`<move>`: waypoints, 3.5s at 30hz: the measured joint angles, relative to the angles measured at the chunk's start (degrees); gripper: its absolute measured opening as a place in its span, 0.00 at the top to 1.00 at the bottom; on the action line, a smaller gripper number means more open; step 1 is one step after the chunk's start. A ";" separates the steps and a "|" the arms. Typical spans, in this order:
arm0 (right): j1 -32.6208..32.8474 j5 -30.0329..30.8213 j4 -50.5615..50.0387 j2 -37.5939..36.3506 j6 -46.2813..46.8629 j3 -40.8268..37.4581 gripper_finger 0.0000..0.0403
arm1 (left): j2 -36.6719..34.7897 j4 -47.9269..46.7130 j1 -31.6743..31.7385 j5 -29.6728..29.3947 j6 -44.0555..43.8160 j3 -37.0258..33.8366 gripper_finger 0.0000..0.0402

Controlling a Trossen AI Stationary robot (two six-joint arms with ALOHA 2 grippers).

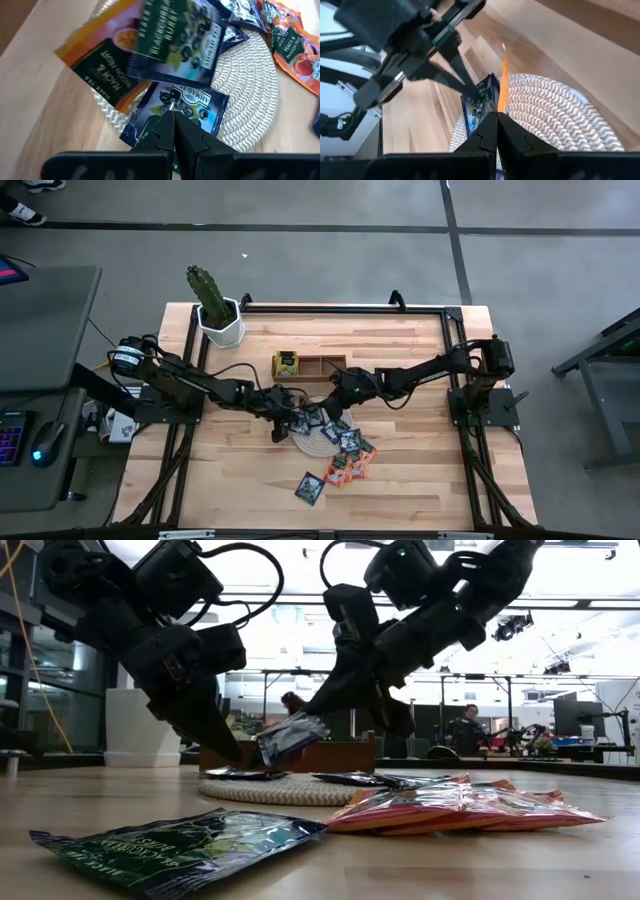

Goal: Pick & Place Tea
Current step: Put the purple tea bag into the middle section of the wooden organizer

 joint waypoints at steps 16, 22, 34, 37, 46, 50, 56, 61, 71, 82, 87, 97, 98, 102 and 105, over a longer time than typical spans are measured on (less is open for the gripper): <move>0.41 0.22 -0.02 0.00 -0.92 0.00 1.00 | -0.02 4.10 0.02 0.40 -0.05 0.00 0.91; 0.41 -0.55 -0.02 0.00 -1.45 0.00 1.00 | -0.02 3.48 0.02 0.48 -0.17 -0.02 0.67; 0.41 -1.80 1.21 0.02 -2.51 0.02 1.00 | -0.02 4.17 1.94 2.45 -1.47 -0.02 0.44; 0.41 -2.63 1.96 0.02 -3.23 0.02 1.00 | -0.02 7.00 3.66 4.64 -0.97 -0.02 0.44; 0.45 -2.61 1.95 0.02 -3.48 0.02 1.00 | -0.02 10.03 6.12 11.50 -0.32 -0.02 0.44; 0.45 -2.47 1.95 0.02 -3.68 0.02 1.00 | -0.02 10.03 6.03 13.54 -0.02 -0.02 0.48; 0.45 -2.18 2.01 0.02 -3.71 0.02 1.00 | -0.02 10.01 6.05 12.38 -0.09 -0.02 0.66; 0.45 -2.16 2.14 0.02 -3.68 0.02 1.00 | -0.02 10.01 6.03 12.12 -0.11 -0.02 0.83; 0.45 -2.12 3.05 0.02 -4.89 0.02 1.00 | -0.02 9.80 6.03 12.15 1.61 -0.02 1.00; 0.27 -4.41 3.48 0.02 -5.88 0.02 0.75 | -0.02 9.52 6.03 12.36 2.08 -0.02 1.00; 0.17 -5.73 3.39 0.02 -6.02 0.02 0.59 | -0.02 9.49 6.05 12.96 3.13 -0.02 1.00; -1.97 -13.17 0.80 -1.95 -5.99 0.02 0.49 | -6.95 4.96 9.24 16.12 8.40 -0.07 1.00; -2.04 -13.32 -0.01 -2.61 -6.01 0.09 0.50 | -8.26 2.94 10.21 16.43 9.63 0.01 1.00; -2.11 -13.31 -2.91 -4.86 -7.45 0.11 0.50 | -14.27 -5.90 14.70 17.49 14.77 0.57 1.00; -2.11 -13.31 -4.21 -6.17 -7.52 0.11 0.49 | -16.61 -13.29 17.94 18.77 20.31 2.89 1.00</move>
